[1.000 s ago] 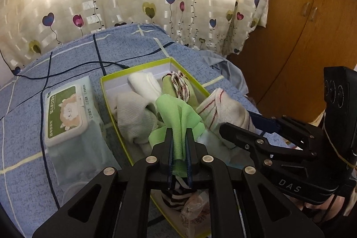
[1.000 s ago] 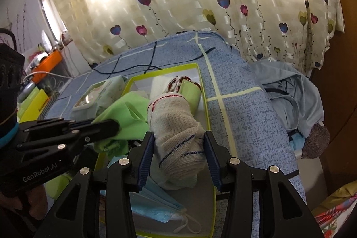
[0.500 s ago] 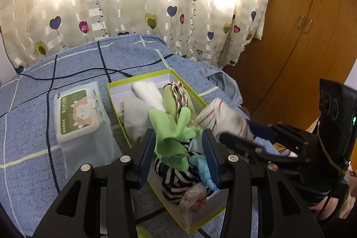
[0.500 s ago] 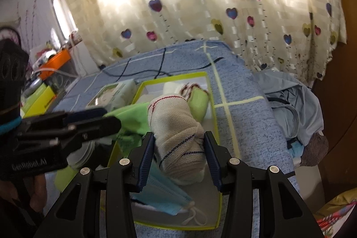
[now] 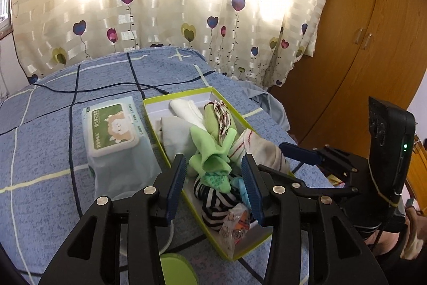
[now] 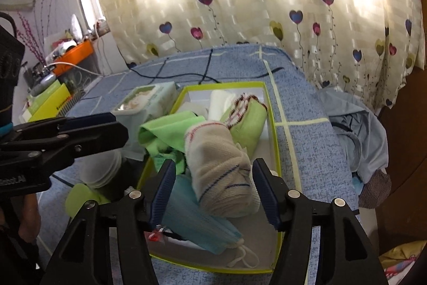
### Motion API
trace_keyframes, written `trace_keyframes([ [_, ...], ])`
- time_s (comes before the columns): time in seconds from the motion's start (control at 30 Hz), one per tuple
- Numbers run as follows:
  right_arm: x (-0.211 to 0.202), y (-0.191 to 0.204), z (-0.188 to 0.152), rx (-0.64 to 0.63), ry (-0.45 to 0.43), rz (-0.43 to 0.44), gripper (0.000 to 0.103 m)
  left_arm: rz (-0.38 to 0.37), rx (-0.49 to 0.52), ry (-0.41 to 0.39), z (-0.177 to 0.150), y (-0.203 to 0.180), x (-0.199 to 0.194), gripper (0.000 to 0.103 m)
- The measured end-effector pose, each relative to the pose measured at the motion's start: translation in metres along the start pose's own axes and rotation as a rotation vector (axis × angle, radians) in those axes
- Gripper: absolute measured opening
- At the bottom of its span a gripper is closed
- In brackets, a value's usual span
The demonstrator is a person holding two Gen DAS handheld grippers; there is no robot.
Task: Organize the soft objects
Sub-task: 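Lower the rolled sock with the right gripper while the left lowers the green cloth, opening both in the lid, then raise both open grippers out of the box lid and pull back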
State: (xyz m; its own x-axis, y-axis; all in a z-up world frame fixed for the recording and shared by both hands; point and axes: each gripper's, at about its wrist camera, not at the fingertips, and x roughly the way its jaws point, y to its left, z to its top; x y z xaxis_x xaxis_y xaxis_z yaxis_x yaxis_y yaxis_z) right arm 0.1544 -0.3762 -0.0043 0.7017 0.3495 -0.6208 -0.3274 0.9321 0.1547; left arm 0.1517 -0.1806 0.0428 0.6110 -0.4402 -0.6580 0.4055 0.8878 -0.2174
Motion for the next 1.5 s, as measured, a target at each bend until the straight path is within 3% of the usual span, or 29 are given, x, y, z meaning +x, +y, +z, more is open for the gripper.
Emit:
trace_keyframes([
  [0.43,-0.035,0.016,-0.003,-0.006,-0.053,-0.031,0.062,0.02,-0.015,-0.037,-0.021,0.003,-0.031,0.044],
  [0.53,-0.041,0.026,-0.007,-0.019,-0.048,-0.038,0.069,0.037,-0.012,-0.042,-0.027,0.002,-0.038,0.044],
  [0.97,-0.062,0.063,-0.031,-0.06,-0.023,-0.055,0.069,0.147,-0.024,-0.073,-0.062,0.005,-0.073,0.044],
  [1.5,-0.061,0.087,-0.053,-0.09,0.033,-0.056,0.07,0.195,-0.081,-0.032,-0.094,0.013,-0.083,0.044],
])
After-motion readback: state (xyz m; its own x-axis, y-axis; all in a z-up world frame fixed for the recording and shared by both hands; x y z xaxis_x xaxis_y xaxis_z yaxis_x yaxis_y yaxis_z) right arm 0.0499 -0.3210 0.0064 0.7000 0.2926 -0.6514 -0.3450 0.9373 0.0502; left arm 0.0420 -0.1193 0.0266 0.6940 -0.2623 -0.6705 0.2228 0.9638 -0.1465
